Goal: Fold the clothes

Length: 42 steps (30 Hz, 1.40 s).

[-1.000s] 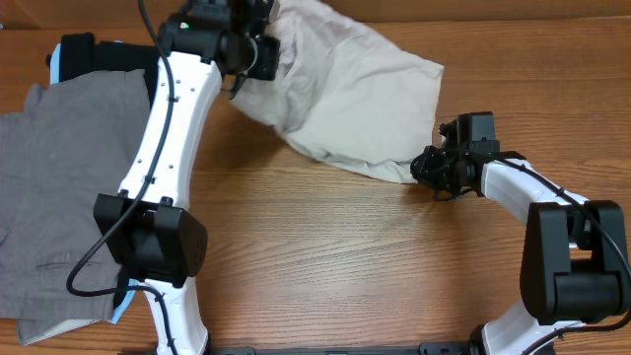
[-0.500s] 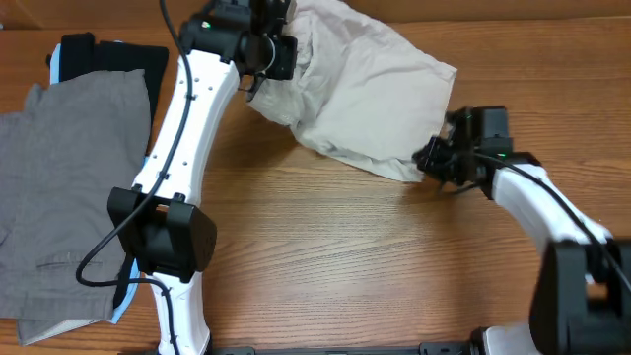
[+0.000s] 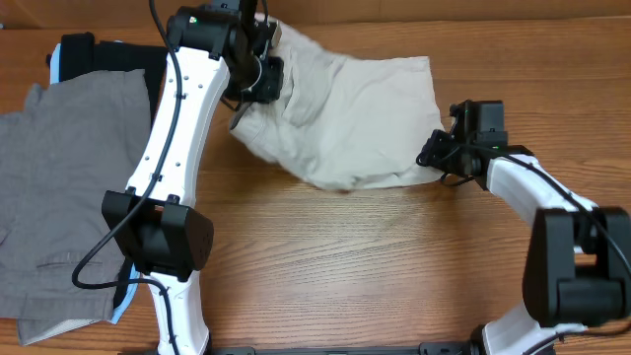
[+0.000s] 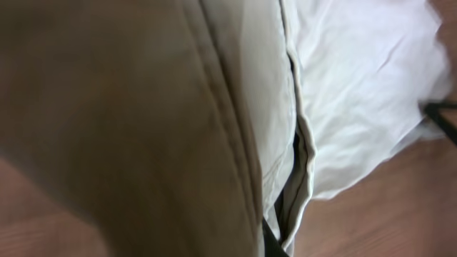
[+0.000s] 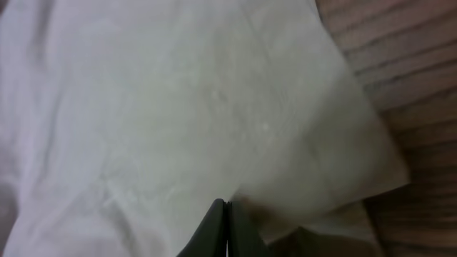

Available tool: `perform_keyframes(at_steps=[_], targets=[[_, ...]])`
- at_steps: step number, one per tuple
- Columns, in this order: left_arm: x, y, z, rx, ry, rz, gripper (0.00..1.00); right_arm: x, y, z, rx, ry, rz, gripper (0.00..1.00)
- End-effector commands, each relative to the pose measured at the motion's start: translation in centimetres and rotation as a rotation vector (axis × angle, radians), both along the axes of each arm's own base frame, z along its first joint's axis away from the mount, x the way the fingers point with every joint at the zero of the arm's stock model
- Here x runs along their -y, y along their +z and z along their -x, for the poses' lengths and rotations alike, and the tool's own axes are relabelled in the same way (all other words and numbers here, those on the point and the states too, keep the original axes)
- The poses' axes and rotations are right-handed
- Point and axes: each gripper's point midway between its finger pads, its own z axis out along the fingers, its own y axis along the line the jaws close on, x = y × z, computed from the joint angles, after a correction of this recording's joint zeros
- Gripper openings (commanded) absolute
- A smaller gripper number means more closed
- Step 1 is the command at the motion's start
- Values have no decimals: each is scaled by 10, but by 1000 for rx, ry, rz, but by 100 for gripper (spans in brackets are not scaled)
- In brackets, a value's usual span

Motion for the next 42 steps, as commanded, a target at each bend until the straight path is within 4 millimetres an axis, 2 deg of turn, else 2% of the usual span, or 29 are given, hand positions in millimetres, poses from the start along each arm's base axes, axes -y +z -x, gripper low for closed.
perform_keyframes(at_steps=[1,5,11,13,16,20,21,25,28,30,34,38,42], targets=[[-7,15,8,9,-24,-5,4,3,-10,-1,-11,2,20,4],[-15,11,18,-33,-39,-33,4,3,-21,17,-98,-2,17,4],[-43,5,29,-81,-11,-162,4,5,-39,74,-357,-37,16,4],[-52,4,31,-93,5,-187,4,5,-42,87,-411,-52,12,4],[-68,4,29,-91,29,-216,4,-4,-38,97,-448,-30,-20,4],[-116,8,12,-25,117,-417,4,-27,-18,108,-438,72,-69,4],[-123,10,7,-4,138,-435,4,-30,-11,109,-423,89,-69,4],[-119,13,-10,64,153,-392,4,-45,26,103,-301,159,-94,4],[-112,14,-13,76,144,-365,4,-47,54,91,-178,195,-88,4],[-107,13,-14,78,136,-354,4,-47,64,80,-106,214,-74,4],[-96,13,-15,86,114,-330,4,-49,64,62,-33,234,-64,4],[-82,14,-18,107,90,-312,4,-53,51,43,14,265,-57,4],[-56,16,-23,137,48,-234,4,-66,34,29,56,338,-71,4]])
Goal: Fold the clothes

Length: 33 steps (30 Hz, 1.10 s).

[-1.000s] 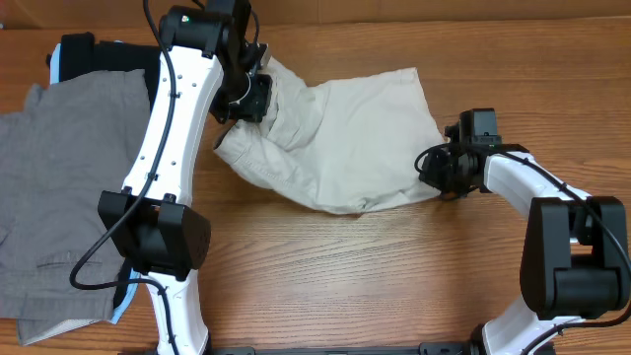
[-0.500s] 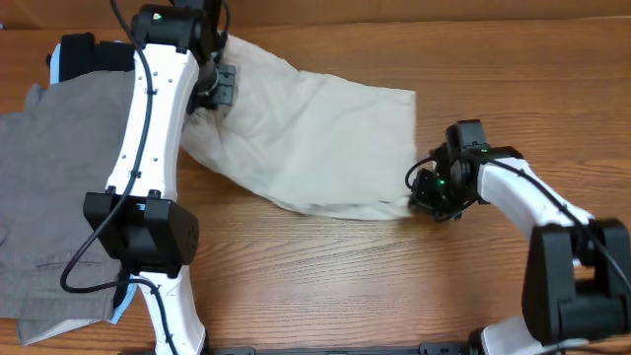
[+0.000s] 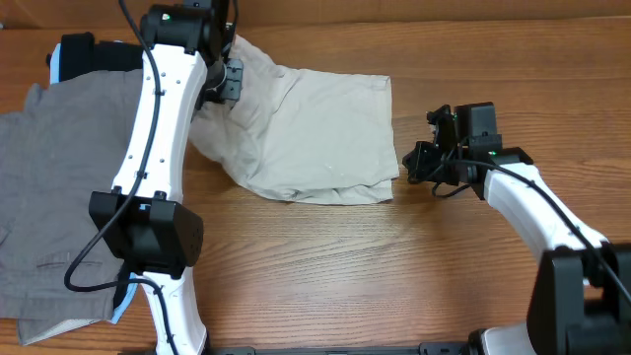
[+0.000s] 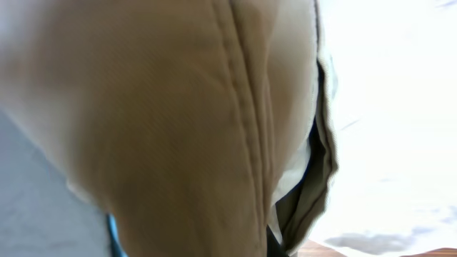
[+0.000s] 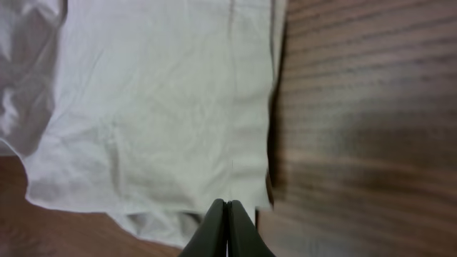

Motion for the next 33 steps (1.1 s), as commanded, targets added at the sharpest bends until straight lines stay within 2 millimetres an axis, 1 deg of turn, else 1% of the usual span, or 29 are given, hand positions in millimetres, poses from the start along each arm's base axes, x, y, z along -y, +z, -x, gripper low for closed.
perform_keyframes(at_steps=[1,5,8,12,15,18,21,24,26,28,30,31,32,33], targets=[[32,19,-5,65,-76,90,4,-13,-14,-7,19,79,-12,4],[49,21,-8,91,-110,101,4,-19,-37,-8,-14,93,-8,4],[61,23,-8,102,-130,107,4,-15,-52,-6,-61,61,10,4],[78,24,-8,113,-90,147,4,-11,-67,-2,-110,37,20,4],[102,24,-7,119,-91,224,5,-8,-71,-1,-126,17,34,4],[126,20,-9,129,-119,285,6,-6,-72,0,-130,13,44,4],[148,8,-11,136,-144,322,7,-6,-73,1,-137,13,47,4],[167,-10,-8,125,-181,340,8,-3,-74,2,-140,6,61,4],[180,-25,-4,117,-206,341,13,-3,-74,1,-139,4,64,4],[193,-38,0,117,-232,345,20,-2,-74,1,-141,0,65,4],[206,-47,3,124,-258,350,29,-2,-74,1,-142,-4,64,4],[213,-50,5,129,-272,354,36,-2,-74,1,-140,-4,64,4],[220,-54,7,136,-288,358,53,-2,-74,0,-139,-8,63,4],[227,-55,9,140,-302,362,63,0,-74,-1,-142,-21,62,4]])
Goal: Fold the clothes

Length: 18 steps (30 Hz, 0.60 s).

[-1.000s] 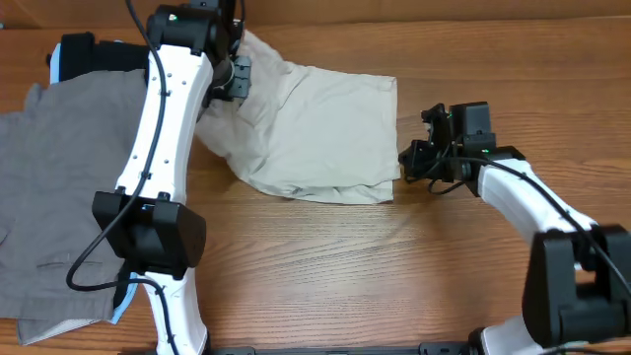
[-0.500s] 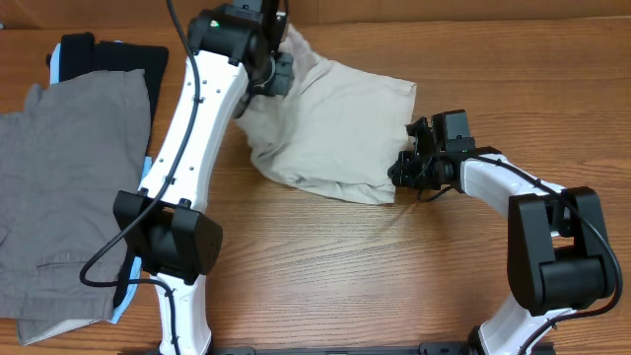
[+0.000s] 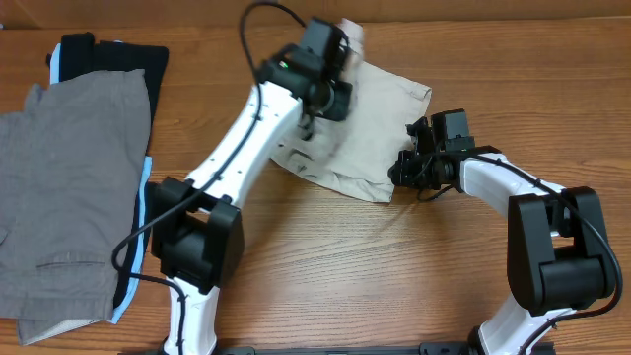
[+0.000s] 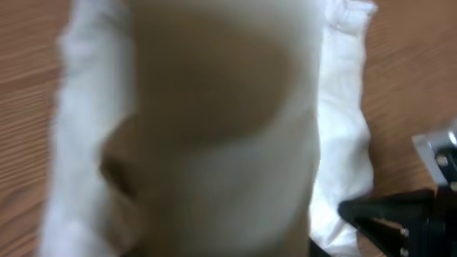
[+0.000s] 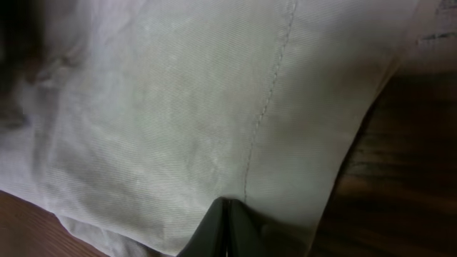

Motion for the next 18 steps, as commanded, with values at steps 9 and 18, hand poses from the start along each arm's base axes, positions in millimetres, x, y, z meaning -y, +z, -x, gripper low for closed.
perform_keyframes(at_steps=[9,18], targets=[[50,14,12,82,-88,66,100,46,71,-26,99,-215,-134,5],[-6,95,-21,152,-2,69,100,50,78,-23,164,-142,-43,74]])
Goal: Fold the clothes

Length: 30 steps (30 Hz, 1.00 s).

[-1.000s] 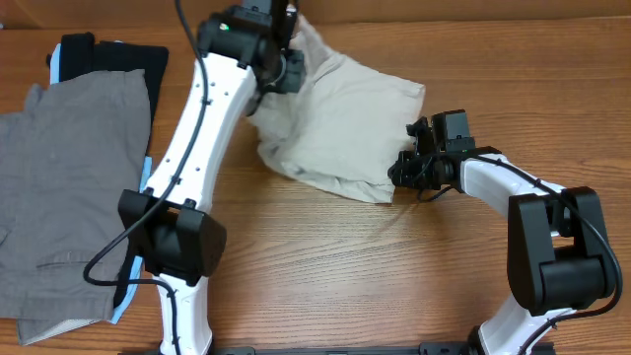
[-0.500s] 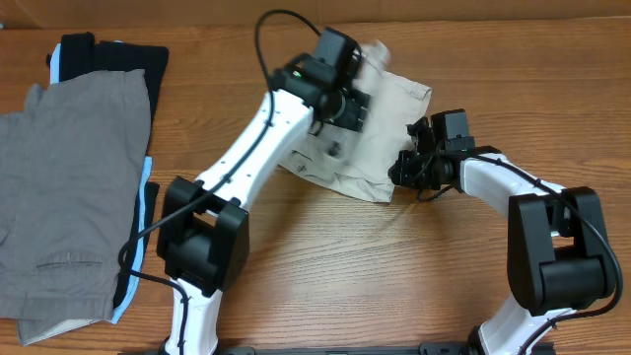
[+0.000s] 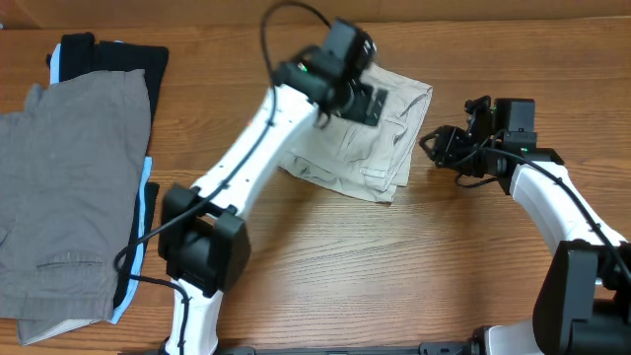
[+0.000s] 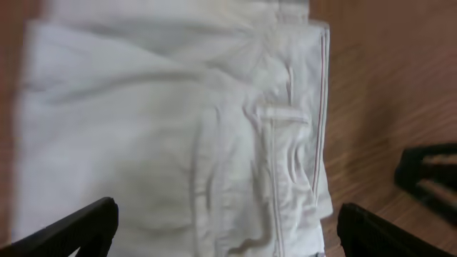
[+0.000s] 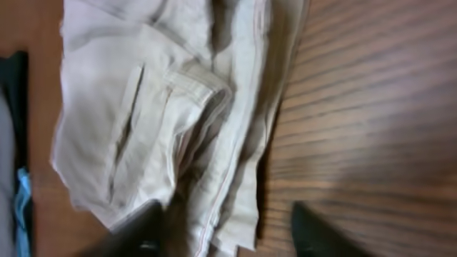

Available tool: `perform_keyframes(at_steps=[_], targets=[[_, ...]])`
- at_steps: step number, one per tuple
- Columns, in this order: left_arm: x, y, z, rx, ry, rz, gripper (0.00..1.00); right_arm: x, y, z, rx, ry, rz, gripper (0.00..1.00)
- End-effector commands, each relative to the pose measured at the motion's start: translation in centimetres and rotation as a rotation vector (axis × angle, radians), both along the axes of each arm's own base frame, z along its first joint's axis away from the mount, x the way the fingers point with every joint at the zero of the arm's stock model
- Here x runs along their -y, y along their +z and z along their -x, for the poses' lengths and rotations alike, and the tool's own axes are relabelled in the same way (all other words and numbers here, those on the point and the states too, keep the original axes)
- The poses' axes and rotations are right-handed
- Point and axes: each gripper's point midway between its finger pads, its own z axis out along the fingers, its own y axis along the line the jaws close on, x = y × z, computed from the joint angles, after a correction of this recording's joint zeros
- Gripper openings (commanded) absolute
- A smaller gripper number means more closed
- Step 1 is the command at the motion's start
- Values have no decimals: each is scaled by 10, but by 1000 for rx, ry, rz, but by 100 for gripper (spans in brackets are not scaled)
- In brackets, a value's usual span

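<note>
The beige shorts (image 3: pixel 340 153) lie folded in a compact bundle at the table's middle back, with a pocket and seams facing up. My left gripper (image 3: pixel 363 101) hovers just over their top edge. In the left wrist view it (image 4: pixel 228 232) is open, with the shorts (image 4: pixel 178 128) lying below and nothing between the fingers. My right gripper (image 3: pixel 439 150) sits just right of the bundle. It (image 5: pixel 228 232) is open too, blurred, with the shorts' right edge (image 5: pixel 243 143) under it.
A grey garment (image 3: pixel 69 197) is spread at the left of the wooden table (image 3: pixel 394 276). Behind it lies a black garment (image 3: pixel 113 54) with a blue edge. The left arm reaches diagonally from the front to the shorts.
Both grippers were shut at the shorts and are now open. The flap that the left gripper held up now lies flat on the bundle. The right gripper has moved right, off the cloth.
The shorts first lay spread, with the left gripper shut on their far left end and the right shut at their right corner. Then they sat further left. Then the left gripper held its end over the right half. Now they lie folded, released.
</note>
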Motion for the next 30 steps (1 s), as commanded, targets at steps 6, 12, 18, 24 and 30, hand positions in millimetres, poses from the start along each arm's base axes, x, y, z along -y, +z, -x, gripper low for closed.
perform_keyframes(at_steps=[6,12,18,24,30], targets=[[-78,71,-47,141,113,24,100,-38,-31,-13,44,103,197,100],[-114,62,-52,101,178,3,100,-42,-53,-21,51,81,340,100],[-125,56,-47,70,179,-25,100,-29,-60,-27,49,9,395,100],[-129,55,-47,71,178,-46,100,-41,-71,-31,52,25,360,100],[-130,53,-45,64,183,-57,100,-50,-90,-27,16,63,317,100]])
